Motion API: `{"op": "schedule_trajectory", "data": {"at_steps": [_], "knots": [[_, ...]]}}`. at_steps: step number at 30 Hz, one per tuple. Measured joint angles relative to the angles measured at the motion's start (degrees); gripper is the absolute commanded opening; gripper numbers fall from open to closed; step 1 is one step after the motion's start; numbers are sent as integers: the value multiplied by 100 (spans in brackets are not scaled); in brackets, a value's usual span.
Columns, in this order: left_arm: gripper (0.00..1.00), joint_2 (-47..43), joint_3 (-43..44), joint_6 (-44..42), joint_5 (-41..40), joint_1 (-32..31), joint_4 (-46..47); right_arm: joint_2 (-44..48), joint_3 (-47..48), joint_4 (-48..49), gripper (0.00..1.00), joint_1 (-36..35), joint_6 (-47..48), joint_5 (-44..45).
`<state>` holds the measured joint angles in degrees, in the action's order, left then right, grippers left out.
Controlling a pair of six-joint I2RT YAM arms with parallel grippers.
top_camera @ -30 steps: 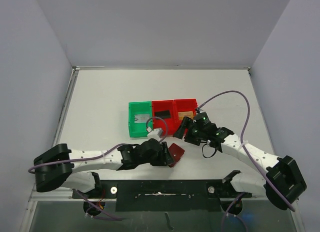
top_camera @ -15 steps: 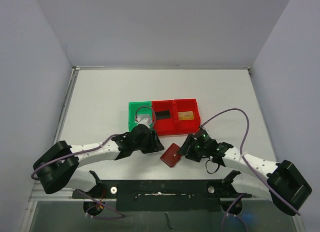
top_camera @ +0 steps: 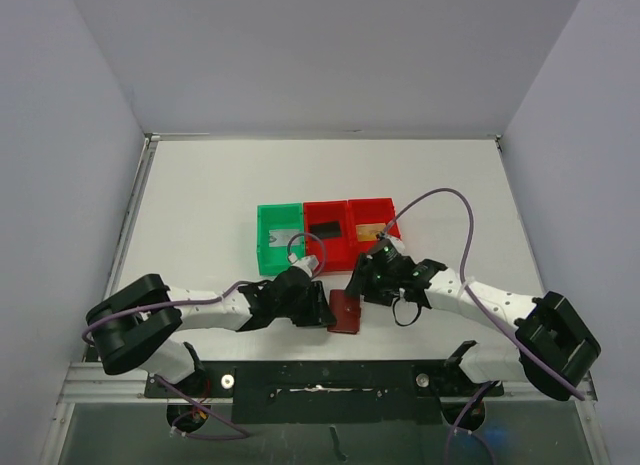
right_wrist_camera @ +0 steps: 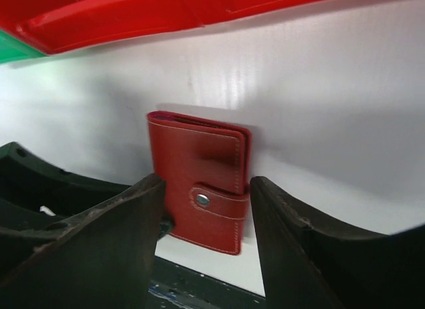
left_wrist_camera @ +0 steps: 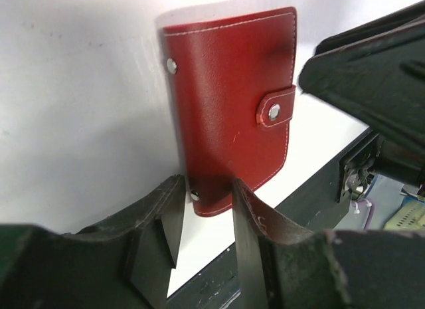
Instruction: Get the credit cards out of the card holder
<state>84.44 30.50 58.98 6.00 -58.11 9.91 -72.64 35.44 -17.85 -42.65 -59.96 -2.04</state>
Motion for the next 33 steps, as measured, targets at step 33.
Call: {"op": "schedule_trajectory", "data": {"at_steps": [33], "knots": [[39,-645,-247,463,-723,-35,-264,-1316,1322,-1703,33,-1231,85,1344]]}}
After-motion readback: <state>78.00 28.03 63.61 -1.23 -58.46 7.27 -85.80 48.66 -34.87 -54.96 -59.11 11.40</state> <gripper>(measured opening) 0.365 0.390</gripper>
